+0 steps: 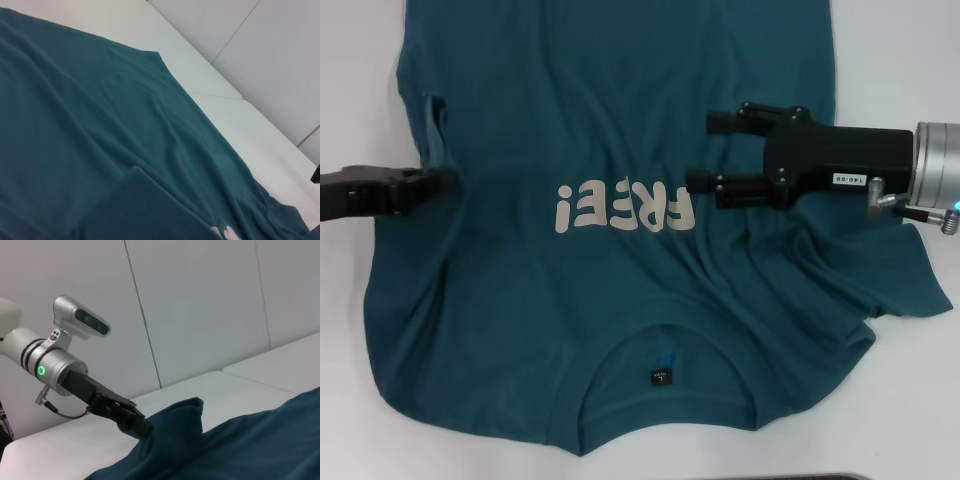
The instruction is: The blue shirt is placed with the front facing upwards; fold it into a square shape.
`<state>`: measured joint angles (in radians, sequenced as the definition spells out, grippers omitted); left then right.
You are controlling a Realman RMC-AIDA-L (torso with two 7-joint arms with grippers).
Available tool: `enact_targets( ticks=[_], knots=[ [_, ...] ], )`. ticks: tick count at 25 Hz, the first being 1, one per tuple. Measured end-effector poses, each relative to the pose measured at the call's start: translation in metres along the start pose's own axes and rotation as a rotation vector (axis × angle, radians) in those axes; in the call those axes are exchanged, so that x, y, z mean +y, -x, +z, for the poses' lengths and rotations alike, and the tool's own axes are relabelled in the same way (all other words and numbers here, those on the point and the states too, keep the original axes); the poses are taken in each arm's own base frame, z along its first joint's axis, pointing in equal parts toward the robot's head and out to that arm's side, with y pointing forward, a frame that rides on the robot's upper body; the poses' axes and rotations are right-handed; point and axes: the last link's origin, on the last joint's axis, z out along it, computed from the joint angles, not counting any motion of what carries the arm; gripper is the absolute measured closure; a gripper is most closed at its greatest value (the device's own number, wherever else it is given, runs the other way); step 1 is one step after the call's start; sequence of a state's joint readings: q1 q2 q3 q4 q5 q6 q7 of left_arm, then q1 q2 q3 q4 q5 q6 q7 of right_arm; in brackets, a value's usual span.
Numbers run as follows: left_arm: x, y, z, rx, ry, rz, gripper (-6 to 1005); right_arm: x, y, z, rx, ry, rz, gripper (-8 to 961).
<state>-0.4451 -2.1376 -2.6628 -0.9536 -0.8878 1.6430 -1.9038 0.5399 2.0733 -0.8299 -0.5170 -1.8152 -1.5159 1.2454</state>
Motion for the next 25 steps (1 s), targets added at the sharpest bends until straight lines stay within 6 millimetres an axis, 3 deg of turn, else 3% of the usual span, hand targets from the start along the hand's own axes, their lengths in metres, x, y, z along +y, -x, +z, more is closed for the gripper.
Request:
enact_targets(
  ticks=[6,10,17,25],
  knots=[
    [0.009,0.002,0.016,-0.04,0.041,0.009,882,0.0,0.0,-0.001,0.002,0.0,-0.001,25],
    [0.01,0.003,0.024,-0.064,0.037,0.025,802,-0.001,0.0,-0.001,0.003,0.0,-0.003,25],
    [0.003,0.002,0.019,-0.045,-0.006,0.026,662,-0.001,0.001,-0.001,-0.001,0.0,-0.003,26],
    [-0.015,0.011,0.004,-0.038,-0.114,0.01,319,0.0,0.001,0.0,-0.006,0.0,-0.003,27]
  ],
)
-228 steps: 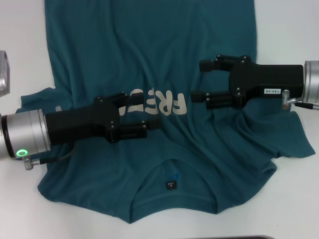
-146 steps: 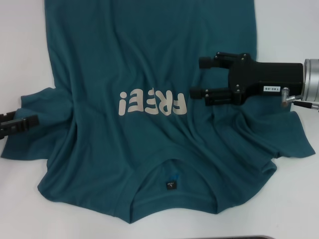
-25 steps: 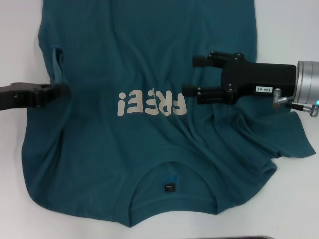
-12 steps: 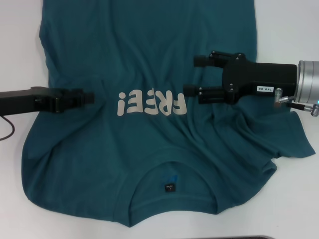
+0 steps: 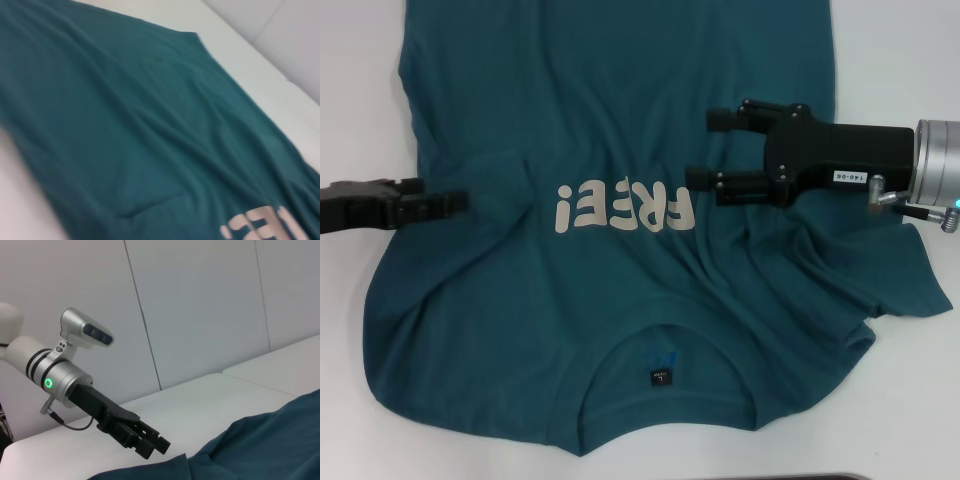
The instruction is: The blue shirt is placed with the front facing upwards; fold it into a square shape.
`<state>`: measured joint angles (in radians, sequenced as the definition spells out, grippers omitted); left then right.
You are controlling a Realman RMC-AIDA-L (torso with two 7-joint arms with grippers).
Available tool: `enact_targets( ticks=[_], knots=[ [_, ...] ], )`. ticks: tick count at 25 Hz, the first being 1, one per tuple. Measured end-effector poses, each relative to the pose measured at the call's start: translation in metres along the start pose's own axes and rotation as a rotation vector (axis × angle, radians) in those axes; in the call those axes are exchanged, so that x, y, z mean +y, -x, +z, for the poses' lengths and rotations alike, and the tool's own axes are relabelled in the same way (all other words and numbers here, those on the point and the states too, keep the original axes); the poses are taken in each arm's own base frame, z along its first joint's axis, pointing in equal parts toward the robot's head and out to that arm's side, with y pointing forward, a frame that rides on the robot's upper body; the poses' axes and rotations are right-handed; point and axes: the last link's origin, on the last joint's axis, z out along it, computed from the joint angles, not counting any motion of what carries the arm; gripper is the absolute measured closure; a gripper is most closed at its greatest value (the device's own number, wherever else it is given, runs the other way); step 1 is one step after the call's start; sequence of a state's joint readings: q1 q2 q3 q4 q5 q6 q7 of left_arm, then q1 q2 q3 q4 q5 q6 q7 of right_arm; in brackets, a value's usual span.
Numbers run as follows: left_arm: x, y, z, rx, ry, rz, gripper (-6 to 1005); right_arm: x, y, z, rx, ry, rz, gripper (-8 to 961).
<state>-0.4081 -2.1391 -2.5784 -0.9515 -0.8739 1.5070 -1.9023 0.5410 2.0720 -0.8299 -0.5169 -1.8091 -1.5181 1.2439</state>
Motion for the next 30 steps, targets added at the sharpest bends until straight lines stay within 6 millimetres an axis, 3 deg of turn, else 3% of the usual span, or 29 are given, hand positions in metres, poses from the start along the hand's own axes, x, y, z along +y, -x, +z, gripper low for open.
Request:
enact_targets(
  ticks=[2,9,18,30],
  knots=[
    [-0.006,0.004,-0.003,0.007,-0.037,-0.013,219,0.0,0.0,0.0,-0.001,0.001,0.0,27],
    [-0.021,0.016,-0.005,0.023,-0.122,-0.06,122,0.0,0.002,0.001,-0.001,0.005,0.002,27],
    [-0.024,0.027,-0.001,-0.016,-0.128,-0.077,122,-0.001,0.003,0.001,0.003,0.007,0.0,28],
    [-0.019,0.024,0.004,-0.043,-0.107,-0.052,124,-0.001,0.002,0.0,0.004,0.006,0.002,30]
  ],
)
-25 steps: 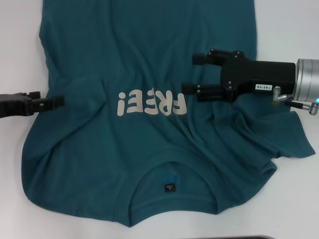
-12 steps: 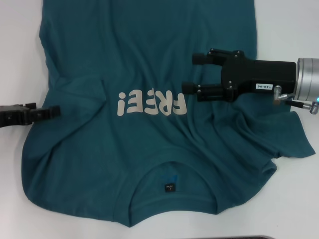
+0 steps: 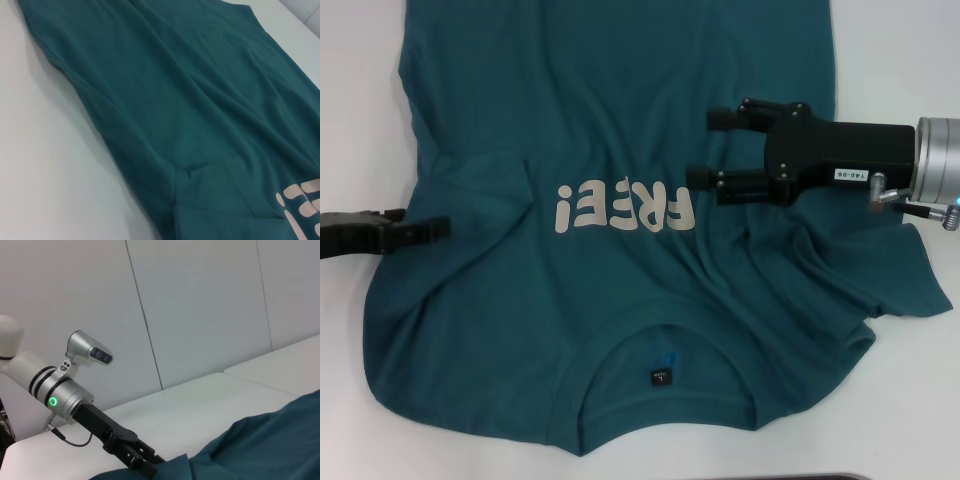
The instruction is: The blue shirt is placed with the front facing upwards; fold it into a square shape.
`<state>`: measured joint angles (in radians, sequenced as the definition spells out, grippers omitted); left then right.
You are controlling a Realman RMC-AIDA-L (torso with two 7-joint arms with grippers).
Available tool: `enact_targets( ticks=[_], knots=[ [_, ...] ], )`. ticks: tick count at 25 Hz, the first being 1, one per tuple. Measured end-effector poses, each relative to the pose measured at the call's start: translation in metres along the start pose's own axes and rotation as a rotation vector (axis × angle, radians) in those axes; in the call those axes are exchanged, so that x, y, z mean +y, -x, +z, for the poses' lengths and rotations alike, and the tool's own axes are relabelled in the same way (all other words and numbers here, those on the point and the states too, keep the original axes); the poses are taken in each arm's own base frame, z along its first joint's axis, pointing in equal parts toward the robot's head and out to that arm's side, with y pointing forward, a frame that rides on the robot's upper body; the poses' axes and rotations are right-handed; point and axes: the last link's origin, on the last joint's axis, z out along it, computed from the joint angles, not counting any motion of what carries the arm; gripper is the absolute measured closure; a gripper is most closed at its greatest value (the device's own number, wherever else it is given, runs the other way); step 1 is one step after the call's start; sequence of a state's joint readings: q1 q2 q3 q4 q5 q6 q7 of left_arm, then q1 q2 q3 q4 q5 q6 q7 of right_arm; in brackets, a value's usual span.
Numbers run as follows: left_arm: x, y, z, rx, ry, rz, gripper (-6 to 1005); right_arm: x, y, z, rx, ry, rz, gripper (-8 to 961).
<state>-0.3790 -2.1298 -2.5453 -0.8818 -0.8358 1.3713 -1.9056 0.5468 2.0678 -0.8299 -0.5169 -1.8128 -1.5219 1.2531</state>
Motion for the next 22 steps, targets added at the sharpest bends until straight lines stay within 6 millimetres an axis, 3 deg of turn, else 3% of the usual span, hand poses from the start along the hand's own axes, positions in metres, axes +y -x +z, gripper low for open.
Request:
enact_targets(
  ticks=[3,9,22],
  knots=[
    [-0.0018,-0.001,0.0001,0.004,-0.009,-0.003,127,0.0004,-0.0006,-0.0001,-0.002,-0.001,0.003,31],
    [-0.0024,-0.0015,0.0013,-0.004,-0.013,0.002,288,0.0009,-0.001,0.0,-0.003,-0.001,0.004,35],
    [0.0019,-0.0037,0.0012,-0.01,0.008,0.012,726,0.001,-0.0008,0.0001,-0.006,-0.001,0.004,42]
  ],
)
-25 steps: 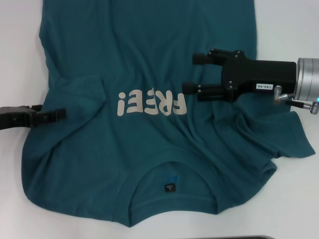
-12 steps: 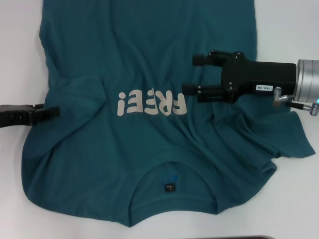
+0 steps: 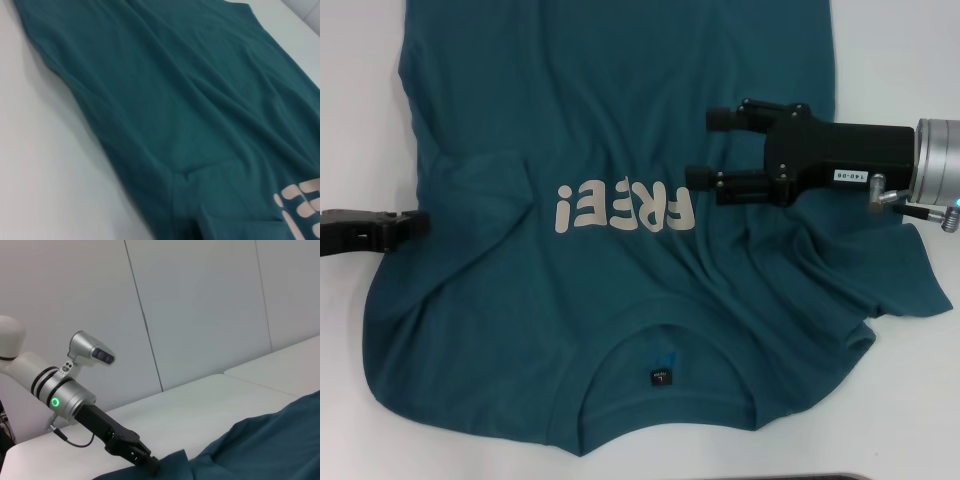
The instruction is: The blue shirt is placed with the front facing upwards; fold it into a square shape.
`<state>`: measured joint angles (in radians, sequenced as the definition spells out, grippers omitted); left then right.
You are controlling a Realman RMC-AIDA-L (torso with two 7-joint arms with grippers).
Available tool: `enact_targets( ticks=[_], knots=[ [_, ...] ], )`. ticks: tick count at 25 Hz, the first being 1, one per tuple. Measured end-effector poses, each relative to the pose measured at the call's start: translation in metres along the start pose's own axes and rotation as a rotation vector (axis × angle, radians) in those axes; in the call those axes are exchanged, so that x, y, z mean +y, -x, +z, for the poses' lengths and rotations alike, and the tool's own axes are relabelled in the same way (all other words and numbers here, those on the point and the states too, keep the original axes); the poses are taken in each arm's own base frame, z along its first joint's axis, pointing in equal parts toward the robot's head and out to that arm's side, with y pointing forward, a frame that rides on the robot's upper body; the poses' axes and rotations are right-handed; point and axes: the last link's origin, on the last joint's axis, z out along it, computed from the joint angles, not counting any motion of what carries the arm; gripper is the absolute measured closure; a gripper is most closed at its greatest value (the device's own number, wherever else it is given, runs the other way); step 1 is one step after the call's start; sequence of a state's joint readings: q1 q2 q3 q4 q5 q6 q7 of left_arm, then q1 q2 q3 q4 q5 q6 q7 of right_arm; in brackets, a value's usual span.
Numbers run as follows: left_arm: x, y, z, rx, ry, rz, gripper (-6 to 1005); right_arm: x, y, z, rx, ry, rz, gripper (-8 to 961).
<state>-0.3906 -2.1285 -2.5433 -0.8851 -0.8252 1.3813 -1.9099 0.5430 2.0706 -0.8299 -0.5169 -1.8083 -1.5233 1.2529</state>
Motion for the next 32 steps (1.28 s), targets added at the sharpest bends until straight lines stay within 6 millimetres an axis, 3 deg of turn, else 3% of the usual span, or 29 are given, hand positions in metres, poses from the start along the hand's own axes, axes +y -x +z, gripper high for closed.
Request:
enact_targets(
  ticks=[6,11,20,32],
  knots=[
    [0.005,-0.011,-0.008,-0.013,0.022,0.023,928,0.0,0.0,0.0,0.0,0.0,0.0,45],
    [0.012,-0.02,-0.017,-0.065,0.008,0.053,999,0.0,0.001,0.0,0.0,0.001,-0.001,48],
    [0.044,-0.039,-0.019,-0.148,0.057,0.136,987,0.0,0.001,0.002,-0.002,0.005,-0.005,53],
    [0.065,-0.045,0.01,-0.205,0.151,0.137,970,0.0,0.002,0.003,-0.003,0.003,-0.009,57]
  ],
)
